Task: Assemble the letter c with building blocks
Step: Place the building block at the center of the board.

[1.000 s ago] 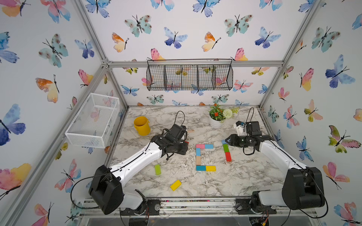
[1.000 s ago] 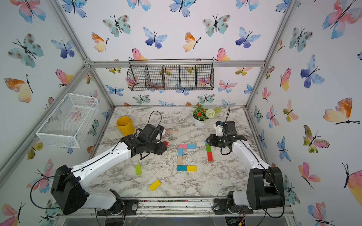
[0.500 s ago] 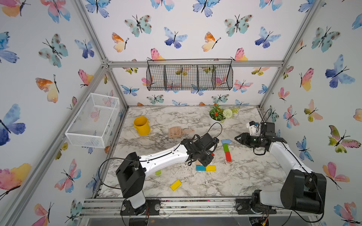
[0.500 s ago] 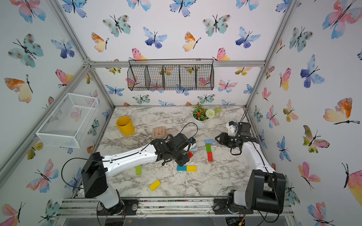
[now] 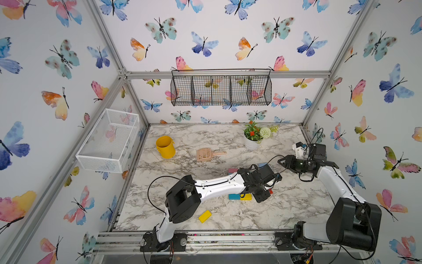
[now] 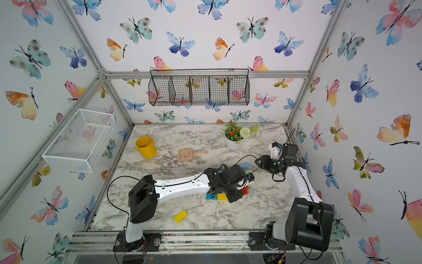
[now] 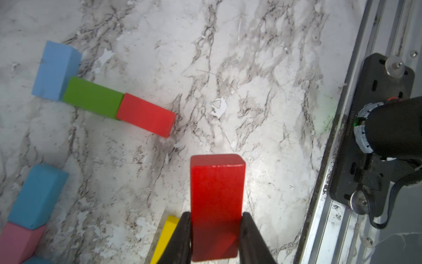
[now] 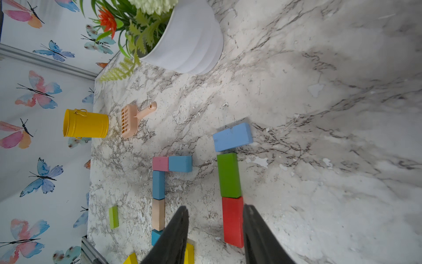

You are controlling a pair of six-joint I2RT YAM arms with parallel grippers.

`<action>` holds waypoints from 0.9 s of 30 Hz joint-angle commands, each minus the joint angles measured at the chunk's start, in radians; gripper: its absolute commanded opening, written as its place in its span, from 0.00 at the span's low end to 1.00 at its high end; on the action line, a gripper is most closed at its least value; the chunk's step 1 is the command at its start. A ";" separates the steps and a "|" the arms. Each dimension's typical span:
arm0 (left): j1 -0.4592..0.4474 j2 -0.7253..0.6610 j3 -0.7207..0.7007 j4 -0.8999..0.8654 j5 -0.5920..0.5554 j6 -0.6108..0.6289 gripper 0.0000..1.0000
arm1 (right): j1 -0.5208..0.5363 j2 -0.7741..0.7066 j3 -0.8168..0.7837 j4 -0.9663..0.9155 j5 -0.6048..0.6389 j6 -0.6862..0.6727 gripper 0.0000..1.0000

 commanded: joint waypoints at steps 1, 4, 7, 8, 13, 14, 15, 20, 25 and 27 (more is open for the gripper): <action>0.000 0.044 0.028 0.037 0.055 0.051 0.25 | -0.052 0.000 -0.025 -0.019 -0.035 0.001 0.43; -0.002 0.068 0.025 0.070 0.061 0.067 0.25 | -0.080 -0.004 -0.026 -0.023 -0.028 -0.001 0.43; -0.002 0.089 0.008 0.112 0.070 0.093 0.24 | -0.080 -0.007 -0.024 -0.026 -0.020 0.000 0.43; 0.000 0.093 0.005 0.123 0.067 0.099 0.24 | -0.083 -0.007 -0.024 -0.029 -0.018 0.000 0.43; 0.000 0.135 0.048 0.131 0.061 0.129 0.23 | -0.083 -0.013 -0.024 -0.035 -0.005 0.000 0.43; -0.001 0.144 0.065 0.120 0.065 0.134 0.22 | -0.083 -0.013 -0.024 -0.036 -0.005 0.000 0.43; -0.001 0.157 0.079 0.110 0.068 0.141 0.22 | -0.083 -0.013 -0.024 -0.038 -0.005 0.000 0.43; 0.000 0.200 0.138 0.061 0.074 0.167 0.28 | -0.086 -0.016 -0.024 -0.042 -0.002 0.003 0.43; 0.000 0.260 0.215 -0.011 0.070 0.185 0.27 | -0.092 -0.017 -0.027 -0.047 -0.001 0.007 0.43; 0.000 0.281 0.250 -0.038 0.071 0.192 0.26 | -0.094 -0.015 -0.026 -0.049 -0.001 0.011 0.43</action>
